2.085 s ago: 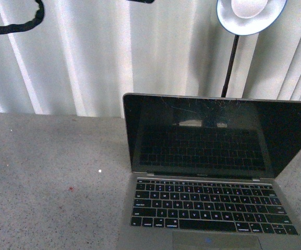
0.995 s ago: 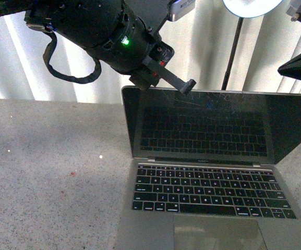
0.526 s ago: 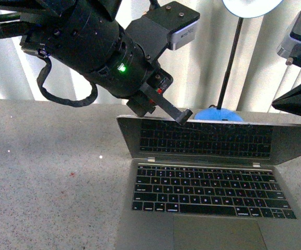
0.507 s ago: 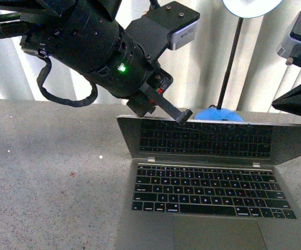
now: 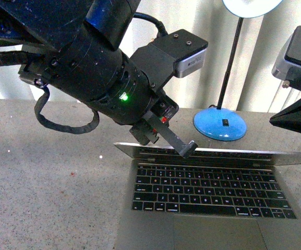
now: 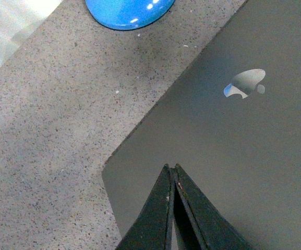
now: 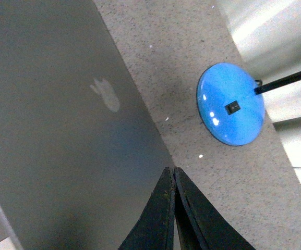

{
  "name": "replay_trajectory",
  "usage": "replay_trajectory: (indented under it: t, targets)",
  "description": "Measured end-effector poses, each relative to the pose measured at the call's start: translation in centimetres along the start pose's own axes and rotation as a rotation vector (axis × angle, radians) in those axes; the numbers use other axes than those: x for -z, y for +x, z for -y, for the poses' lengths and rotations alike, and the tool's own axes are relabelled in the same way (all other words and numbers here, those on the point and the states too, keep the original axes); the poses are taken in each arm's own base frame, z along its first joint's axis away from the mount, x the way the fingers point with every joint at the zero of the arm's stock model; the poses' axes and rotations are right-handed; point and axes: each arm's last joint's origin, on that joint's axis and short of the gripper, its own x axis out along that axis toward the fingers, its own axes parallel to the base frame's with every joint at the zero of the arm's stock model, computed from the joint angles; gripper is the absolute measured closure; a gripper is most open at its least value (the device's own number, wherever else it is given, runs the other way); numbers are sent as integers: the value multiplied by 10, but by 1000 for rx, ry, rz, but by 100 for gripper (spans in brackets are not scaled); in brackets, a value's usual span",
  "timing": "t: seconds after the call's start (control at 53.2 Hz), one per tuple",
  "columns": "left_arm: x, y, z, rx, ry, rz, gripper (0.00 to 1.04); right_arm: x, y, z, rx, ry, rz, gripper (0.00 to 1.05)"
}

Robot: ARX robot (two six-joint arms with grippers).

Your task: Close laptop

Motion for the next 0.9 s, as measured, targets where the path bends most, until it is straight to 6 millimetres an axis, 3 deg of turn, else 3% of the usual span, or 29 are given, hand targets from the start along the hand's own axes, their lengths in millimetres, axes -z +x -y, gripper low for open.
replay_trajectory:
  t: [0.169, 0.901]
  targets:
    - [-1, 0, 1, 5, -1, 4, 101, 8, 3, -13, -38, 6, -12, 102]
    - [15, 6, 24, 89, -41, -18, 101, 24, 16, -24, -114, -6, -67, 102]
